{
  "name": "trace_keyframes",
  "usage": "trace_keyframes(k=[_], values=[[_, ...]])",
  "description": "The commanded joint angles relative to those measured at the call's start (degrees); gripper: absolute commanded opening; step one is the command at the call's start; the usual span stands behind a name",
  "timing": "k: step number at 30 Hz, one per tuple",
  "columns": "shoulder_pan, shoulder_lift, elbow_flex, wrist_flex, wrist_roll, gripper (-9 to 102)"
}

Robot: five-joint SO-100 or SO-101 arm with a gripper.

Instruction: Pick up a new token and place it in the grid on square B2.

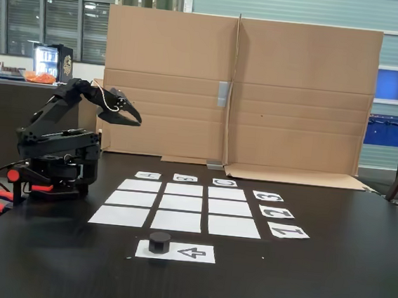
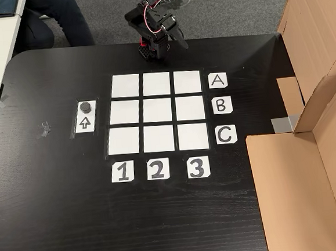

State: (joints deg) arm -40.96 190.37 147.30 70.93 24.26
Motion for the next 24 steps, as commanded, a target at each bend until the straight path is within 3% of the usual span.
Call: trace_keyframes(k=[1, 9, 15, 24], values=[[2.5, 0.1, -2.5, 1.1, -1.6, 0], [8.9, -3.9, -6.7, 3.9, -1.9, 0], [19.7, -17.8, -14.6, 8.8, -2.6, 0], [34.6, -25.1, -20.2, 8.4, -9.0, 0]])
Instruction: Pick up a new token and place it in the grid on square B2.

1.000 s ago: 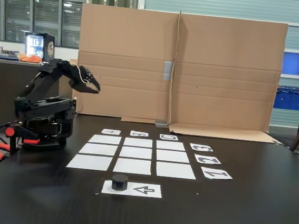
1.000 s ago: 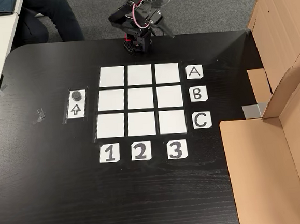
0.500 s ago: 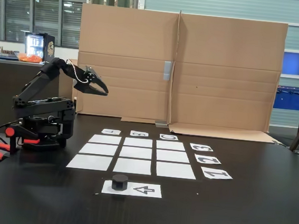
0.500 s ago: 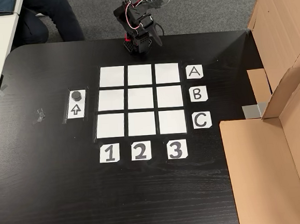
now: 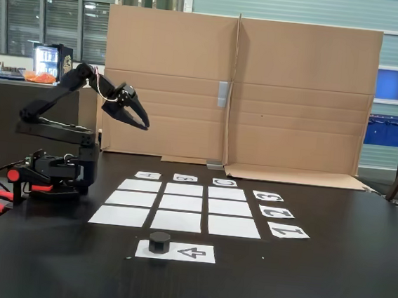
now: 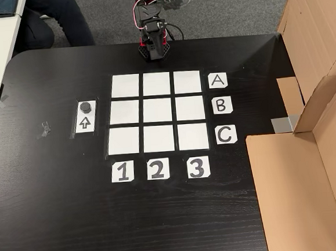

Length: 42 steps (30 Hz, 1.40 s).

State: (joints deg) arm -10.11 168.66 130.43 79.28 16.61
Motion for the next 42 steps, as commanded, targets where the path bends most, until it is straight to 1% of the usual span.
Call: trace_keyframes(k=[1, 9, 16, 23, 31, 42], values=[[5.3, -4.3, -3.7, -0.3, -1.9, 0], [17.1, -16.4, -13.3, -0.2, -6.9, 2], [27.0, -28.3, -22.1, 0.4, -12.0, 8], [34.8, -41.4, -29.5, -0.7, -13.8, 10], [40.6, -55.5, -35.8, -3.3, -14.7, 15], [45.0, -71.2, -36.0, -11.4, -15.2, 22]])
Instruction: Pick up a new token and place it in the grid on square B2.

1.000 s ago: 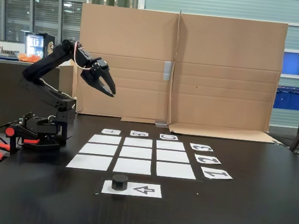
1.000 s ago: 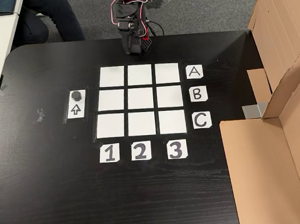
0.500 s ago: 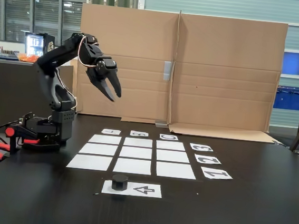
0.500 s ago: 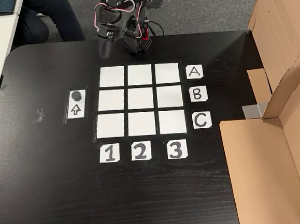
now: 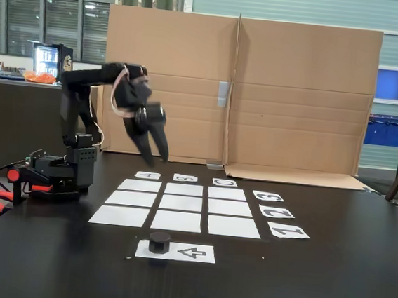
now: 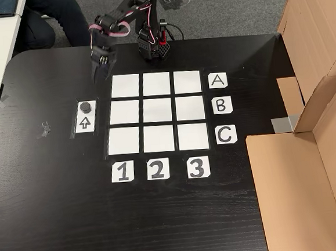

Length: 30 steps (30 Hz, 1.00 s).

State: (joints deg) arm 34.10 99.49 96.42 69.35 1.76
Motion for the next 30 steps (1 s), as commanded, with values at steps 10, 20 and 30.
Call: trace_keyframes(k=[10, 20, 30], values=[[2.8, -15.8, -7.2, -5.8, -0.8, 25], [4.2, -28.3, -19.2, -1.4, -0.5, 24], [6.2, -36.9, -30.5, 3.3, -0.4, 24]])
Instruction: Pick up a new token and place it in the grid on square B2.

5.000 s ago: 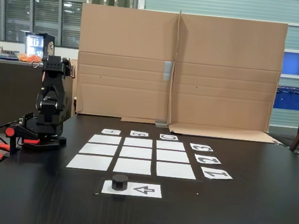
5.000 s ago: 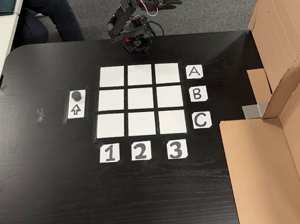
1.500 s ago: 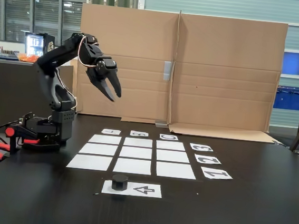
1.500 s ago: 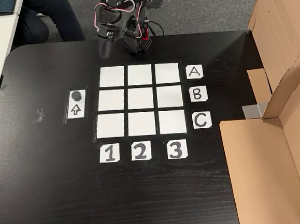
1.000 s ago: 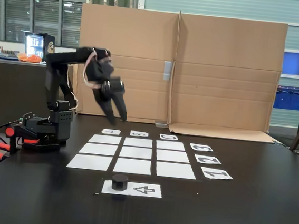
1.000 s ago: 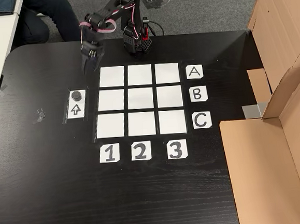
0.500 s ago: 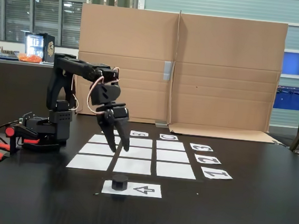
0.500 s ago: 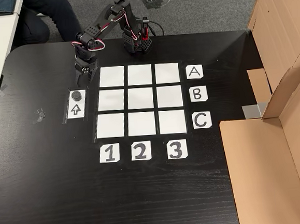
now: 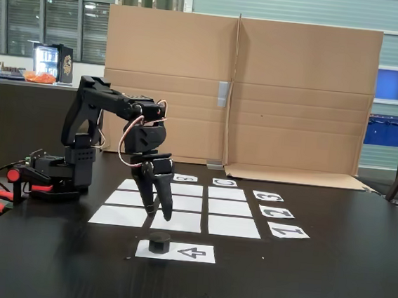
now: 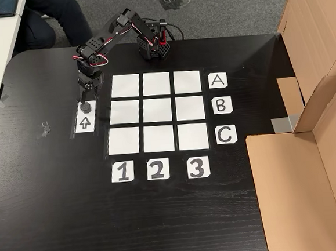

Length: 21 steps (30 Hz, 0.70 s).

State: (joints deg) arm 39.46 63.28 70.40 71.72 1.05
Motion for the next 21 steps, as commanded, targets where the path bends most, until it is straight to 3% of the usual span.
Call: trace_keyframes(k=[1, 21], values=[[1.0, -1.4, -5.4, 1.4, 0.4, 24], [2.0, -12.6, -18.2, 5.2, 0.4, 24]])
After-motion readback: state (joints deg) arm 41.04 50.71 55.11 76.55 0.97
